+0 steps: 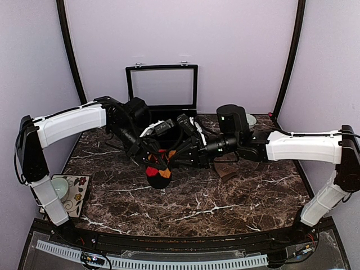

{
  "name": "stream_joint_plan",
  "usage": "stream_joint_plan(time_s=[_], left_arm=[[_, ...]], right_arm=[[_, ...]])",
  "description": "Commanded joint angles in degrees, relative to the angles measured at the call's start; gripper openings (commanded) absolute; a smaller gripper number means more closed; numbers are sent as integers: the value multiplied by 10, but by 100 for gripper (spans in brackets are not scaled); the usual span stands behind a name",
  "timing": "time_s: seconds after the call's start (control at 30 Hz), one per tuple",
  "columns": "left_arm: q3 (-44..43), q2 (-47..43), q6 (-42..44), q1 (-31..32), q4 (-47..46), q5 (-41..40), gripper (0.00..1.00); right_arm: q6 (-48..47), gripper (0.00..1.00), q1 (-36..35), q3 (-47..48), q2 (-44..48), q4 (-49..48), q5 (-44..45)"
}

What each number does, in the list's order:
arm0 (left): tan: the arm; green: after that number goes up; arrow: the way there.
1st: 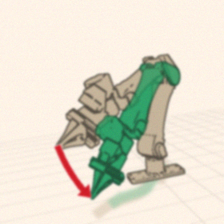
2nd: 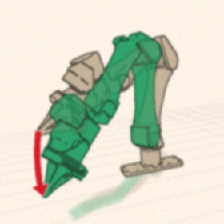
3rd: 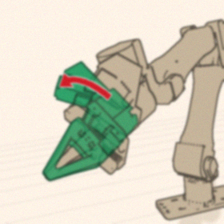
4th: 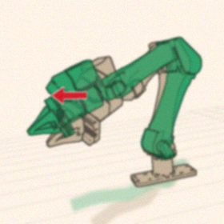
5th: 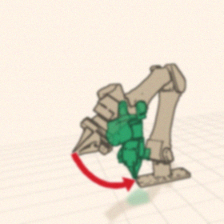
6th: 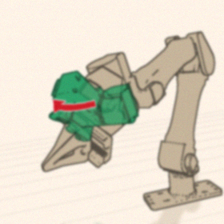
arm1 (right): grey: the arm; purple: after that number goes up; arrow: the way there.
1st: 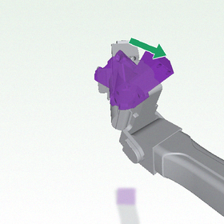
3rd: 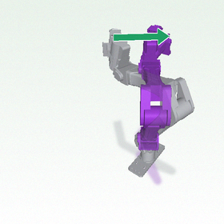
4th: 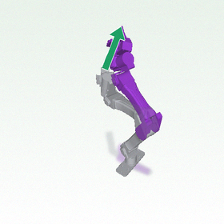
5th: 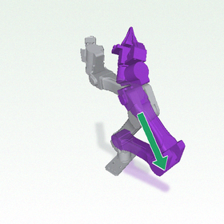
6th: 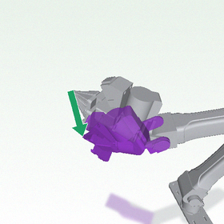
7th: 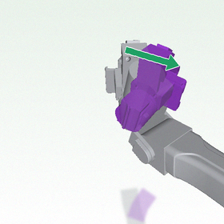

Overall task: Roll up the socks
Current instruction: Roll the sock.

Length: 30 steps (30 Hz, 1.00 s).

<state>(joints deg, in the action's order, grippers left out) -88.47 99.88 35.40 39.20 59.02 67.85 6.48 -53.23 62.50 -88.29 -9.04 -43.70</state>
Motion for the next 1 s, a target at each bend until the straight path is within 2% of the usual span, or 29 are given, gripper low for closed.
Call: stream_joint_plan(time_s=[0.0,0.03,0.17,0.23,0.37,0.5,0.7,0.97], left_arm=[[-16,-5,9,-4,-12,-15,5],[-12,-10,5,-4,-22,-31,11],[8,-41,0,-3,-70,-114,29],[13,-55,16,-2,-87,-167,32],[34,-77,63,4,-117,-277,33],[91,-122,97,21,-188,-353,33],[124,-137,152,53,-191,-408,33],[146,-149,190,67,-196,-455,34]], right_arm=[[33,3,-7,23,-23,-10,-21],[44,0,-7,23,-25,-17,-17],[114,0,-6,-7,-26,-85,-4],[152,0,-5,-15,-37,-111,1],[236,0,-4,-16,-67,-145,3],[341,0,-3,-39,-86,-255,-4],[497,0,14,-77,-126,-423,-15],[590,0,16,-76,-162,-508,-21]])
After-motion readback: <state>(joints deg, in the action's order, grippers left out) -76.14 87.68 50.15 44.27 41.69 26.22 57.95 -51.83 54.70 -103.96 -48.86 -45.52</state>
